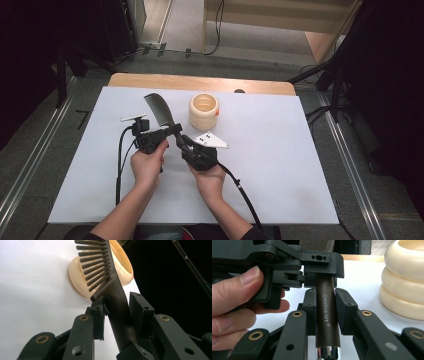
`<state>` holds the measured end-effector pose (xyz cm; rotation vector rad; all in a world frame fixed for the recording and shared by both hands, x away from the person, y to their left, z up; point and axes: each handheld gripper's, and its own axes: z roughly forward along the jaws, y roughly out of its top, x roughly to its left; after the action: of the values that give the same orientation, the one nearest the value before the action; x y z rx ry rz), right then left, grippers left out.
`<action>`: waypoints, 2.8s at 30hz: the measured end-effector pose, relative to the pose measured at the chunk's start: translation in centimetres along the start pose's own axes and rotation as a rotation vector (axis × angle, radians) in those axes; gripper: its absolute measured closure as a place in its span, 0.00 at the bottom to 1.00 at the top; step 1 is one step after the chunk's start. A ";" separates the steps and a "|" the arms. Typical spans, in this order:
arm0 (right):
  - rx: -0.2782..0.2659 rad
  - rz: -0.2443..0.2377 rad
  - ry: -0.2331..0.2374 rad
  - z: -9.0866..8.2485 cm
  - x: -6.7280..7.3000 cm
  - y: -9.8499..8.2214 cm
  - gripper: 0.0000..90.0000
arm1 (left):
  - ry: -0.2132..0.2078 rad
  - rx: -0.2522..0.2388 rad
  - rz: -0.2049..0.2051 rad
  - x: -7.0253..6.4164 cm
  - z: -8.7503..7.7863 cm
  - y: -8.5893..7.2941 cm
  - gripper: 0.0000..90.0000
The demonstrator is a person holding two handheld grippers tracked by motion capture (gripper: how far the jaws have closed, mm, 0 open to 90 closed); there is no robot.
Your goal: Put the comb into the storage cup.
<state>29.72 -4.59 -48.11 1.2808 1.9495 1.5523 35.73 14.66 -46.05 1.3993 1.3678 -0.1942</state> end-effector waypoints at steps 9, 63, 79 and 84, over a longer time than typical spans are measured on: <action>0.002 -0.021 0.012 0.0 -0.1 0.0 0.78 | -0.022 -0.003 -0.027 0.0 -0.2 0.0 0.78; 0.140 -0.164 0.126 -3.4 -2.8 0.4 0.19 | 0.026 0.016 0.102 -0.7 -0.7 0.9 0.81; 0.112 -0.165 0.120 -6.0 -5.2 -0.1 0.20 | 0.029 0.023 0.100 -0.5 -0.7 0.9 0.80; 0.105 -0.148 0.140 -6.8 -6.0 -0.3 0.20 | 0.029 0.032 0.106 -0.5 -0.7 0.9 0.81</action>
<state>27.90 -13.45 -47.59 1.0634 2.1850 1.5214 35.94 15.12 -44.90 1.5026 1.3153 -0.1267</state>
